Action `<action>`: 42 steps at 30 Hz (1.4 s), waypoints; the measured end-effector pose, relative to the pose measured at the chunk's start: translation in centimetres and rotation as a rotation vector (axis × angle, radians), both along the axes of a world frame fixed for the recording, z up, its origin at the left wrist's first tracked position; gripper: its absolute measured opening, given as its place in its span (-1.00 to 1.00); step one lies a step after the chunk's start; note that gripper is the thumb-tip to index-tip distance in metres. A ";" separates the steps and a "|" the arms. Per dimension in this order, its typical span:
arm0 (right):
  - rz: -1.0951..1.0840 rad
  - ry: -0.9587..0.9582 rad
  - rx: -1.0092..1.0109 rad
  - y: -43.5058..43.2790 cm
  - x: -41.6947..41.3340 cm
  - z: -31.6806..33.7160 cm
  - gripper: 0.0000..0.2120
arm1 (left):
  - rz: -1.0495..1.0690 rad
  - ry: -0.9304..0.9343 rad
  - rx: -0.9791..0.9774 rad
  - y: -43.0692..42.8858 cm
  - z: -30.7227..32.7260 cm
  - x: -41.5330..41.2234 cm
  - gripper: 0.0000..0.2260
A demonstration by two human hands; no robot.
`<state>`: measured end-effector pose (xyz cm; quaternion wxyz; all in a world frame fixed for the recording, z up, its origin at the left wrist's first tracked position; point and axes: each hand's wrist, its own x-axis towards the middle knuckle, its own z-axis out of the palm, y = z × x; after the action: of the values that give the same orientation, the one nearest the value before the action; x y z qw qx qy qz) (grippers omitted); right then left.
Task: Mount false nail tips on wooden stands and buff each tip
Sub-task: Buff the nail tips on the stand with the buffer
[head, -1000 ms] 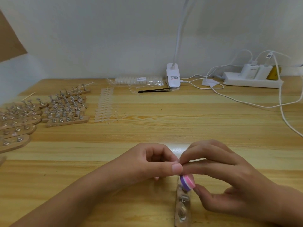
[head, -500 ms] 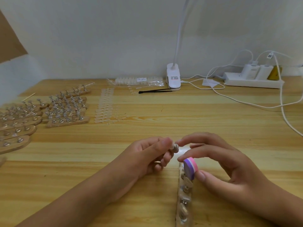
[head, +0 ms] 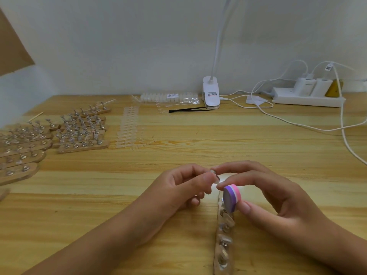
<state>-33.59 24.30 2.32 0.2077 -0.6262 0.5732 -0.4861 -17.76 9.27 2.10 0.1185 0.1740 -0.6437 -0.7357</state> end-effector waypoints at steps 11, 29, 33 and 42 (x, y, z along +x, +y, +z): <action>-0.001 0.095 -0.083 -0.4 0.1 -0.3 -0.79 | 0.022 0.005 -0.035 0.6 0.3 -0.3 -0.71; 0.027 0.153 -0.117 -0.3 0.0 -0.1 -0.76 | -0.124 -0.078 -0.096 -0.1 0.9 0.0 -0.74; 0.018 -0.033 -0.033 -0.2 -0.1 0.1 -0.77 | -0.091 -0.045 -0.037 -0.2 0.6 0.0 -0.78; -0.050 -0.476 0.070 -1.1 0.8 0.2 -0.80 | 0.137 0.016 -0.030 0.5 -0.4 -0.2 -0.69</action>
<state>-32.81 23.19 2.47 0.3465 -0.4722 0.5399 -0.6046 -18.01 9.73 1.74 0.1765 0.2099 -0.6404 -0.7174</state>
